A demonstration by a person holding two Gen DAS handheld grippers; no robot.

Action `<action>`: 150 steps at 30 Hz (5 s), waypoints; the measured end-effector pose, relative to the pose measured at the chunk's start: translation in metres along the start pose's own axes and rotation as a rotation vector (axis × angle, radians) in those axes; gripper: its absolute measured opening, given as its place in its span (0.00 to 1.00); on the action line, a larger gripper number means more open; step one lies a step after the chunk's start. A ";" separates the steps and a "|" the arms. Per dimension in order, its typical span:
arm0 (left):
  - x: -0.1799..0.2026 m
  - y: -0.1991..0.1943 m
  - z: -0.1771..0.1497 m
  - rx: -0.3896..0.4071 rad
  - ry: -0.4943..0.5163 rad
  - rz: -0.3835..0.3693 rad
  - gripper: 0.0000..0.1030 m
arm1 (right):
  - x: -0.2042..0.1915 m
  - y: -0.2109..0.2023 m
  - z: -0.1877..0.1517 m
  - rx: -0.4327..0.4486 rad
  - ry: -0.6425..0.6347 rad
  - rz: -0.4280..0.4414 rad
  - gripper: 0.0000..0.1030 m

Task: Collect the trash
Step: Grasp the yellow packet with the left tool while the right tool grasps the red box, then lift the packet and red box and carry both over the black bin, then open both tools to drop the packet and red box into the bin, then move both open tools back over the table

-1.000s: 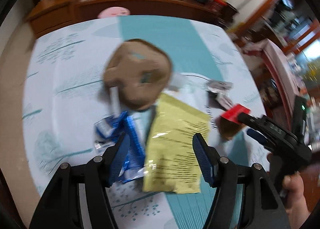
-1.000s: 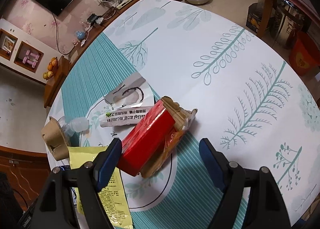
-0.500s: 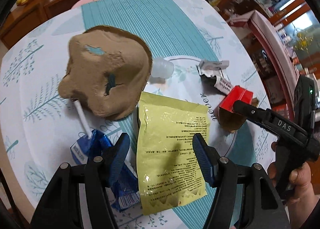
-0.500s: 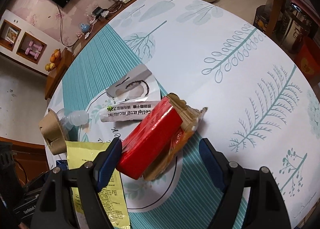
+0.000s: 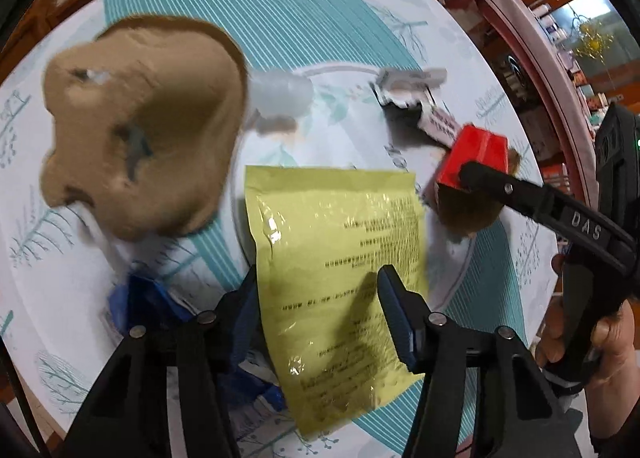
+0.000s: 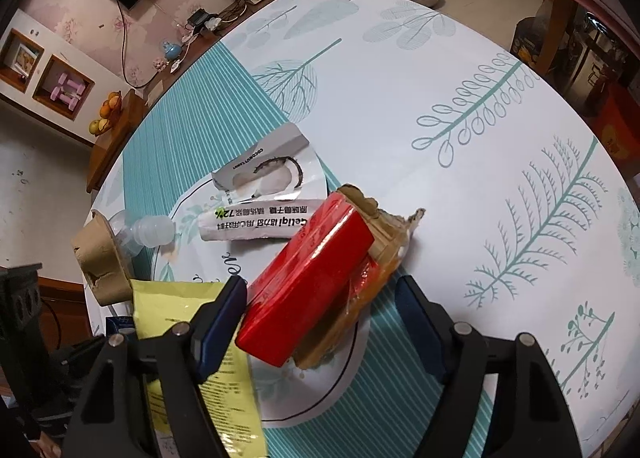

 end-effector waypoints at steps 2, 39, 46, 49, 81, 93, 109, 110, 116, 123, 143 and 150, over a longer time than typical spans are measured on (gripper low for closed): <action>0.004 0.000 -0.004 -0.003 0.005 -0.005 0.52 | 0.001 -0.001 -0.001 0.003 -0.004 -0.003 0.57; 0.180 -0.129 -0.218 0.219 -0.388 0.064 0.01 | 0.050 -0.152 -0.169 -0.180 -0.404 0.227 0.36; 0.229 -0.124 -0.288 0.207 -0.465 0.077 0.01 | 0.082 -0.187 -0.225 -0.270 -0.503 0.271 0.36; 0.246 -0.120 -0.315 0.188 -0.475 0.082 0.01 | 0.094 -0.196 -0.249 -0.307 -0.528 0.275 0.36; 0.236 0.155 -0.379 0.066 -0.391 0.128 0.01 | 0.266 0.004 -0.367 -0.384 -0.283 0.063 0.38; 0.235 0.224 -0.392 0.046 -0.393 0.228 0.16 | 0.296 0.085 -0.373 -0.417 -0.300 0.000 0.50; 0.224 0.190 -0.408 0.056 -0.439 0.279 0.30 | 0.272 0.035 -0.370 -0.311 -0.332 0.055 0.55; 0.223 0.183 -0.408 0.059 -0.443 0.282 0.30 | 0.269 0.032 -0.370 -0.306 -0.336 0.057 0.55; 0.222 0.128 -0.411 0.093 -0.468 0.299 0.30 | 0.239 -0.017 -0.361 -0.269 -0.377 0.082 0.55; 0.233 0.034 -0.413 0.178 -0.506 0.317 0.42 | 0.191 -0.095 -0.342 -0.215 -0.444 0.137 0.55; 0.262 -0.183 -0.383 0.440 -0.564 0.376 0.61 | 0.096 -0.276 -0.277 -0.011 -0.677 0.326 0.55; 0.240 -0.208 -0.365 0.456 -0.594 0.377 0.70 | 0.081 -0.280 -0.248 0.032 -0.683 0.327 0.55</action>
Point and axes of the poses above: each gripper's, at about its wrist camera, not at the fingertips, and y roughly the way its jaws point, x to its right, z to its top, the point moved 3 cm from there along y, roughly the way its jaws point, and after that the axes turned 11 degrees about z, right-handed, at the moved point
